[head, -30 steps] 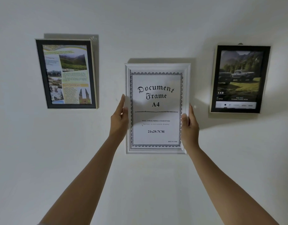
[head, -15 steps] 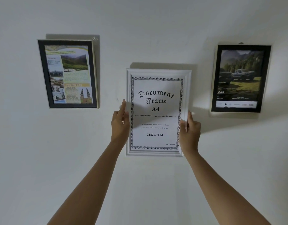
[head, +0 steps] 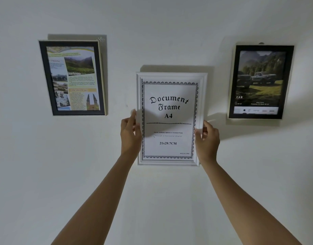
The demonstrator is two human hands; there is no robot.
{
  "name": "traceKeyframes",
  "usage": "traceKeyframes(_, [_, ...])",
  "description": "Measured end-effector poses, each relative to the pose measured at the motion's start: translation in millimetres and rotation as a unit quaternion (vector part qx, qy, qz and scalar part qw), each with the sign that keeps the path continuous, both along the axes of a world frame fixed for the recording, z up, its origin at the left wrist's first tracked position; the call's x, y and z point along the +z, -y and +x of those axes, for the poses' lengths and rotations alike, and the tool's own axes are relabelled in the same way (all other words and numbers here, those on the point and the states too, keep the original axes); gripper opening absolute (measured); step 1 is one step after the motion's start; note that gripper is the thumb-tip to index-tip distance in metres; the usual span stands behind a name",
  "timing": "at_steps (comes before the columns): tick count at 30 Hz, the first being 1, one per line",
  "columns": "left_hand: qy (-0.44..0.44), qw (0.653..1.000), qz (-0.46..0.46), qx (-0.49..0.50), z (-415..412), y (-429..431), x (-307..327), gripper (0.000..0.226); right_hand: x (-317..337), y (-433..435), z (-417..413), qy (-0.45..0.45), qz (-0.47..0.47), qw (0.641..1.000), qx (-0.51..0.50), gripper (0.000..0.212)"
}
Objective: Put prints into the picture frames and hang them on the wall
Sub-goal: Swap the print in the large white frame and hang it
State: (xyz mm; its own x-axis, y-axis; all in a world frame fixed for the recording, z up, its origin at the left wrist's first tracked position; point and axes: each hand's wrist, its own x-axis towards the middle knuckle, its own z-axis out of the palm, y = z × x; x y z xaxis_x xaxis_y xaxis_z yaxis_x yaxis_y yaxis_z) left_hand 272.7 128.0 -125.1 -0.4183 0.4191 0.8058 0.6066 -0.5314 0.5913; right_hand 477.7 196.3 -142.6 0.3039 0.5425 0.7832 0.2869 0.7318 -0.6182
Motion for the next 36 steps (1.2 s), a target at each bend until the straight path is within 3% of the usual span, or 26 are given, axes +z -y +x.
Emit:
traceKeyframes(15, [-0.04,0.999,-0.004,0.008,-2.4,4.8,-6.5,0.046,2.8,1.8,3.1,-0.018,-0.011,1.0,-0.006,0.031])
traceKeyframes(30, [-0.039,0.997,-0.056,0.026,-3.3,24.1,-7.5,0.042,0.9,18.3,11.5,0.01,-0.035,0.999,-0.006,0.035])
traceKeyframes(36, [-0.048,0.994,-0.084,0.046,-2.8,53.8,-12.5,0.039,-4.3,48.7,21.6,0.063,-0.078,0.995,-0.004,0.031])
